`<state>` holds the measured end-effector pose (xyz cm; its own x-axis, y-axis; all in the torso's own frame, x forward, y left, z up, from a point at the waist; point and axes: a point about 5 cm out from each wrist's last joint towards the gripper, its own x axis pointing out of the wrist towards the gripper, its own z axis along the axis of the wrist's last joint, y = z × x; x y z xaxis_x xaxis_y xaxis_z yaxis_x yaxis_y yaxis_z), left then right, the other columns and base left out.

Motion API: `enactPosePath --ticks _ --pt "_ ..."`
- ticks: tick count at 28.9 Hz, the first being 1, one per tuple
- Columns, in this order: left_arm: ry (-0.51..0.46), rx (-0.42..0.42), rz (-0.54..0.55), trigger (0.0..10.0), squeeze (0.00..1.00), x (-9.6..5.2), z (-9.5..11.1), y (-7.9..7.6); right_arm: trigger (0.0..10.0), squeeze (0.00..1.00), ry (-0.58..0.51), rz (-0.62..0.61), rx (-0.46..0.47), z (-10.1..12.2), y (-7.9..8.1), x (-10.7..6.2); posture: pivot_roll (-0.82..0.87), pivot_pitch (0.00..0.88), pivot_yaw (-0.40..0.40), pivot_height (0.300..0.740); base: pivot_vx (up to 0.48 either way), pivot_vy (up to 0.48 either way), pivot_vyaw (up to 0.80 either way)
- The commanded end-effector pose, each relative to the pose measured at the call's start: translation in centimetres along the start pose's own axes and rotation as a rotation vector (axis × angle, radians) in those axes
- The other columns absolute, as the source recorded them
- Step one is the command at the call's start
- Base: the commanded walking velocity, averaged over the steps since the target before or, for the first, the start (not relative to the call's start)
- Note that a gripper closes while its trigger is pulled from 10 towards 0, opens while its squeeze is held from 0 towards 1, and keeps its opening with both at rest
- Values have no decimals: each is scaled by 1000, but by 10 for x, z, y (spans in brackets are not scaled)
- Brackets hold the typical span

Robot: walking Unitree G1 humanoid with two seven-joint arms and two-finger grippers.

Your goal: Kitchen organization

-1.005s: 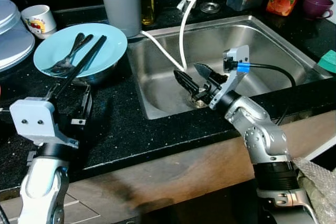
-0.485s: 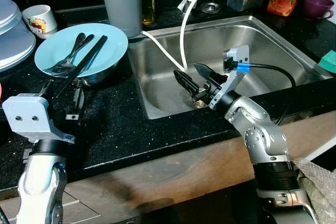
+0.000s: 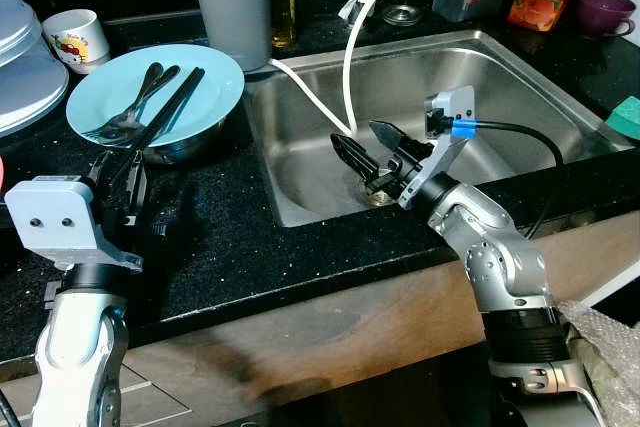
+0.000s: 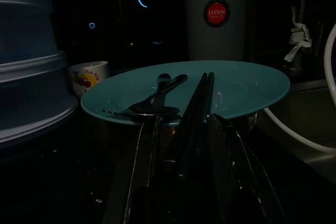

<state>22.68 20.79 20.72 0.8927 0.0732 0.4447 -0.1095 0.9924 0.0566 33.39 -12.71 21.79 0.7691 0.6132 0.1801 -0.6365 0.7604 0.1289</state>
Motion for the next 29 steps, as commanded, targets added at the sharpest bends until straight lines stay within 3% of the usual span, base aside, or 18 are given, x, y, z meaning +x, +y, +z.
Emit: enactPosePath --ticks 1,8,24,25,26,27,28,29 --pt "31 15 9 10000 0 -1 -5 2 10000 0 11 6 -8 -2 1 1 28 82 -4 740 0 0 0" --pt "73 59 41 10000 0 0 -10 7 10000 0 10 9 -9 -1 1 1 29 76 -7 740 0 0 0" --pt "44 43 0 10000 0 3 -6 2 10000 0 9 3 -7 -1 1 1 29 82 -6 740 0 0 0" --pt "43 43 -1 9529 0 3 -6 1 10000 0 9 4 -6 -1 1 1 29 82 -6 740 0 0 0" --pt "44 44 -2 6510 0 3 -6 1 10000 0 9 4 -6 -1 1 1 29 82 -6 740 0 0 0" --pt "44 43 -1 6510 0 3 -6 1 10000 0 9 4 -6 -1 1 1 31 85 -4 740 0 0 0" --pt "43 42 0 3529 0 3 -6 1 10000 0 9 4 -6 -1 1 1 31 85 -4 740 0 0 0" --pt "43 42 0 3529 0 3 -6 1 10000 0 9 4 -6 -1 1 1 31 85 -4 740 0 0 0"
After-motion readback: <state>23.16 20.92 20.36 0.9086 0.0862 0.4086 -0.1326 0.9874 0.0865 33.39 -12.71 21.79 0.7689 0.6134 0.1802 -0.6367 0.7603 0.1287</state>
